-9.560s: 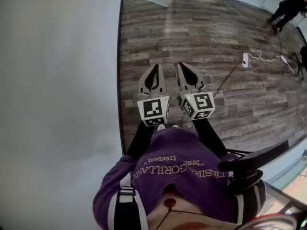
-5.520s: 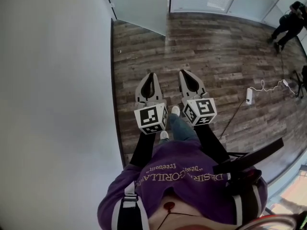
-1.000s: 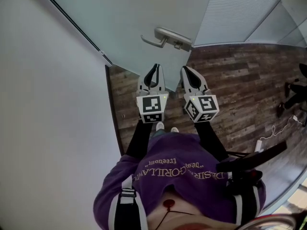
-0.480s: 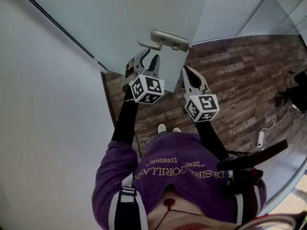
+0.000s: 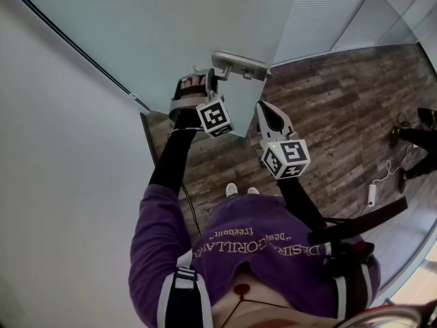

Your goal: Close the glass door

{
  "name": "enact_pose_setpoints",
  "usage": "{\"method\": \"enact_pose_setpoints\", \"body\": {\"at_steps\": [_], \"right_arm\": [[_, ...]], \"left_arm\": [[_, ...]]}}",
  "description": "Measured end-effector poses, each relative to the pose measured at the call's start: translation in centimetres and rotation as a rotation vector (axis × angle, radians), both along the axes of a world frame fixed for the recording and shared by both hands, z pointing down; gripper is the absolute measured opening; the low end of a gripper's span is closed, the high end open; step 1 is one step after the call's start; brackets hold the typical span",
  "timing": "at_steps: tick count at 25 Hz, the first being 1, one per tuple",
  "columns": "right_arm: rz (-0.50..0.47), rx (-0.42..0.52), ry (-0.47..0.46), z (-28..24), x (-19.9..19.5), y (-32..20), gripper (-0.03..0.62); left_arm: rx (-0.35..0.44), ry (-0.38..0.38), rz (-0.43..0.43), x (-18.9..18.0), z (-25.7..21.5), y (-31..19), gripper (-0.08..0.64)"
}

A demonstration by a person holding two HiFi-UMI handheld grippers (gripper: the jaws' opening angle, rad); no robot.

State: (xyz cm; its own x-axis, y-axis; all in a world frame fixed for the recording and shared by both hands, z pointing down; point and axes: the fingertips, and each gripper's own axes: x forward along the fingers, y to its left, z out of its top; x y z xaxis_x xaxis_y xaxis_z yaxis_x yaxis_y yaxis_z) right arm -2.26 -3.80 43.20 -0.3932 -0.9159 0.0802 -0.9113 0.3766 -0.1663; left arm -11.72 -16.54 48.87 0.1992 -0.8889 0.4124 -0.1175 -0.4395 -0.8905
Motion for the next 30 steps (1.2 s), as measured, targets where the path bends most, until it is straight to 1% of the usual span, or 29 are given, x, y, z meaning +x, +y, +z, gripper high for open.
{"method": "enact_pose_setpoints", "body": {"at_steps": [1, 3, 5, 8, 12, 20, 26, 30], "right_arm": [[0.005, -0.001, 0.0, 0.0, 0.0, -0.1, -0.009], [0.016, -0.002, 0.002, 0.1, 0.1, -0.3, -0.009], [0.026, -0.003, 0.005, 0.1, 0.2, -0.6, -0.009], [0.038, -0.007, 0.008, 0.4, 0.1, -0.8, -0.009], [0.052, -0.012, 0.016, 1.0, -0.3, -0.9, -0.009], [0.073, -0.032, 0.029, 3.0, -1.0, 0.3, -0.009], [0.067, -0.051, 0.024, 2.5, 0.7, -3.3, -0.009], [0.049, -0.045, 0.013, 2.1, 2.4, -5.7, -0.009]], "left_arm": [[0.011, -0.002, 0.004, 0.1, -0.1, -0.1, 0.123], [0.005, 0.021, 0.015, 0.2, 0.0, -0.2, 0.123], [-0.025, 0.052, 0.026, 0.2, 0.1, -0.3, 0.123], [-0.083, 0.076, 0.031, 0.3, 0.2, -0.4, 0.123], [-0.114, 0.088, 0.031, 0.4, 0.5, -0.5, 0.123], [-0.124, 0.091, 0.001, 0.7, 1.0, -1.2, 0.123], [-0.156, 0.077, 0.001, 2.6, 0.4, -5.1, 0.123], [-0.182, 0.064, -0.038, 3.5, 0.3, -7.1, 0.123]]}}
